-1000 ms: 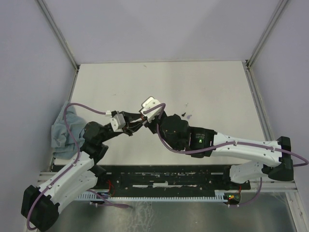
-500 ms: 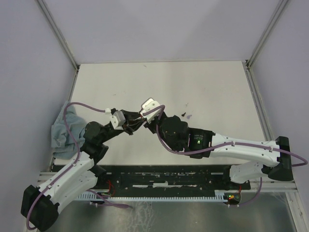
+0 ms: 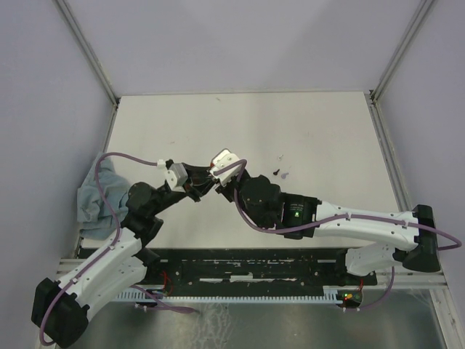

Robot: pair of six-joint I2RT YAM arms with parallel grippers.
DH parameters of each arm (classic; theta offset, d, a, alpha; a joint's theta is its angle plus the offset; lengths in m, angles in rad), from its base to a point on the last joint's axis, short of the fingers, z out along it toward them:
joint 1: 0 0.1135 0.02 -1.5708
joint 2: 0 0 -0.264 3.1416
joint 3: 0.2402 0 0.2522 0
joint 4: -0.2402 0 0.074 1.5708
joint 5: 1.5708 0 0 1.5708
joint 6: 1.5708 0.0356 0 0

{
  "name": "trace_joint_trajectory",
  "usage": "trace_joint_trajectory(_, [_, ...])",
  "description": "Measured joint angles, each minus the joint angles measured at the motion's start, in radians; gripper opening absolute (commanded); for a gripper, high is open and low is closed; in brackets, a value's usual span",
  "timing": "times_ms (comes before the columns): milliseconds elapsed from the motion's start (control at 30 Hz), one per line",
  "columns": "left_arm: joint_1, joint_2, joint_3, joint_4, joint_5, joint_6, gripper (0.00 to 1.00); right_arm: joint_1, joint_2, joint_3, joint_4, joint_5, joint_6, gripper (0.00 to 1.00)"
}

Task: Insert the wireless bluetooth earbuds into the charging case
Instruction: Place the earbud in the charging case.

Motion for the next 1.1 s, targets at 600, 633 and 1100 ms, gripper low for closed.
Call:
trace_joint_trajectory(600, [0.001,0.057,-0.049,0.102,-0.011,-0.052,0.03,-0.002,0.029,0.084,-0.134,-0.005,0.095,0.67])
trace_joint_trajectory(633, [0.001,0.066,-0.053,0.109,-0.012,-0.062,0.03,-0.006,0.029,0.093,-0.151,-0.014,0.100,0.68])
trace_joint_trajectory(1100, [0.001,0.115,-0.083,0.195,-0.024,-0.131,0.03,-0.159,0.011,0.244,-0.484,-0.148,0.227,0.73])
